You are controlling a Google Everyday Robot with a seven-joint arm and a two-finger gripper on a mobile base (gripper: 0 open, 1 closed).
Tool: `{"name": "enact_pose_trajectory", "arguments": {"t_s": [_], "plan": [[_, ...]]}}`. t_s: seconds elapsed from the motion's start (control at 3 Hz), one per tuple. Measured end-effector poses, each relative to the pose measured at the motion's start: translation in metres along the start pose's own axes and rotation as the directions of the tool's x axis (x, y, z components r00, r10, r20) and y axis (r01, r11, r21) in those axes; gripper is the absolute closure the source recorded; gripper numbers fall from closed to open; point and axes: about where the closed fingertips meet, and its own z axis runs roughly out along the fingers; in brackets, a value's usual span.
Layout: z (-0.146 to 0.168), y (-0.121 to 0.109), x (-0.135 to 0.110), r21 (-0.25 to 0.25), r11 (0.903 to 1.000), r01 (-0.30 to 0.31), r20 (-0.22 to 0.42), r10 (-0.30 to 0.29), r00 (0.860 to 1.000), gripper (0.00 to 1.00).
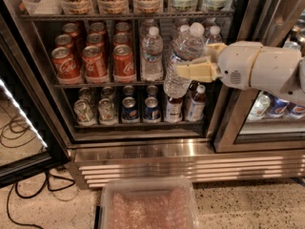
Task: Pick water bottle from middle shelf of fridge
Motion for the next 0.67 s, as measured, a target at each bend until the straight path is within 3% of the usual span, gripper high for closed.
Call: {"name": "enact_pose_trajectory", "arguments": {"t_s": [0.33,0.67], "plan": [[0.0065,0.0287,0.0054,-0.067,0.9977,0.003,-0.001,-0.003,1.0,1.0],[0.0065,0.0287,0.0054,-0.067,0.9977,0.003,-0.001,-0.003,1.0,1.0]]}}
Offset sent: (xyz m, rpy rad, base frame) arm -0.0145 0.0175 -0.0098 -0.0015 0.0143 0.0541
